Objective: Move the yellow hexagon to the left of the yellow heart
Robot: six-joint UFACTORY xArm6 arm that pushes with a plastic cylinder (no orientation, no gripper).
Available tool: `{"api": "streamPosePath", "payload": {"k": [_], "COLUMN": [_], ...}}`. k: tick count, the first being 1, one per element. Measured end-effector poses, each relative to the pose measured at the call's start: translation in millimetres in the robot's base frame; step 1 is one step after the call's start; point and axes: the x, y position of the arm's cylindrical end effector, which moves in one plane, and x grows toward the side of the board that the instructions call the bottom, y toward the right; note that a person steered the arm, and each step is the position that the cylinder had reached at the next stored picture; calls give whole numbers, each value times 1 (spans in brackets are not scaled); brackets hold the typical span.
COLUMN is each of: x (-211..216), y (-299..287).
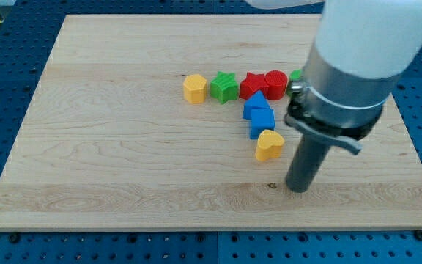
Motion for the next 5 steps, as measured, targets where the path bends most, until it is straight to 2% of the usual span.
{"api": "streamPosePath", "payload": {"k": [1, 2, 3, 4, 5], "x": [3, -9, -48, -111, -162], "y": [-61, -148, -228, -292, -324]}}
